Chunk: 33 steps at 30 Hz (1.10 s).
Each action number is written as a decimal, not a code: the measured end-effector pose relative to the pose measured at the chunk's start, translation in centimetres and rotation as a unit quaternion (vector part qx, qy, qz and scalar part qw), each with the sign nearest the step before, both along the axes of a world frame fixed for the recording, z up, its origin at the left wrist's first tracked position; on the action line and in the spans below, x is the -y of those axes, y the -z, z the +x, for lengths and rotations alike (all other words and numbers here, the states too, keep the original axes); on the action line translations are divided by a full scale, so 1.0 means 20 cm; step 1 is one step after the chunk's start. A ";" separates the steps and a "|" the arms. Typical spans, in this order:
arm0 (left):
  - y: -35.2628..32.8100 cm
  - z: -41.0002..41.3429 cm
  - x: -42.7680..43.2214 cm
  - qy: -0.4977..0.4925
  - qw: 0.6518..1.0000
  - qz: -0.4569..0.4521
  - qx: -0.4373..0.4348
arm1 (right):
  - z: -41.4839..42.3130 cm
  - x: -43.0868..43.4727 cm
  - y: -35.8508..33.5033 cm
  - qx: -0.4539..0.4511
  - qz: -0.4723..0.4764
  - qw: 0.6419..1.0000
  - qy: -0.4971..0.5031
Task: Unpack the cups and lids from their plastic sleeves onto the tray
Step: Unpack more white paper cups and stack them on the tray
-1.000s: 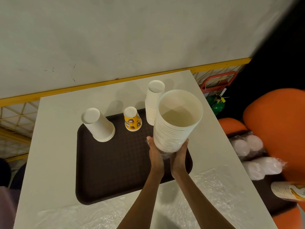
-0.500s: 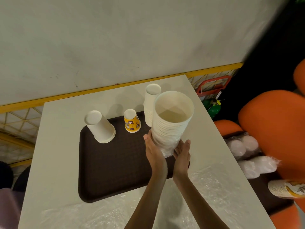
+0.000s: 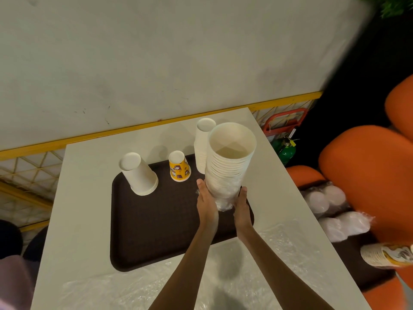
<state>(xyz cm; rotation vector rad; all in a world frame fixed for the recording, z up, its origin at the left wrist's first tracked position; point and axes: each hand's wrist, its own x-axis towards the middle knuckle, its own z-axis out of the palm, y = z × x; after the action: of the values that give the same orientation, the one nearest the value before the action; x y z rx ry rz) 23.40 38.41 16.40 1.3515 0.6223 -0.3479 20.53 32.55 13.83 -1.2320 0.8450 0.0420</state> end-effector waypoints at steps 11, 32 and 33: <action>-0.14 0.02 0.05 -0.025 0.993 -0.041 0.112 | 0.07 -0.03 -0.18 0.105 0.036 0.991 0.072; -0.08 0.05 -0.08 0.063 0.997 -0.004 0.050 | -0.01 0.07 -0.12 0.138 -0.048 0.987 -0.063; -0.10 0.06 -0.09 0.059 0.995 0.001 0.075 | 0.00 0.08 -0.14 0.156 -0.107 0.978 -0.086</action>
<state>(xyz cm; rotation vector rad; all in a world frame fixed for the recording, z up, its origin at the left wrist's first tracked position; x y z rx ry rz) 24.55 40.24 18.45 1.4056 0.4185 -0.3376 20.44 31.04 16.53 -1.4671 0.4762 -0.1032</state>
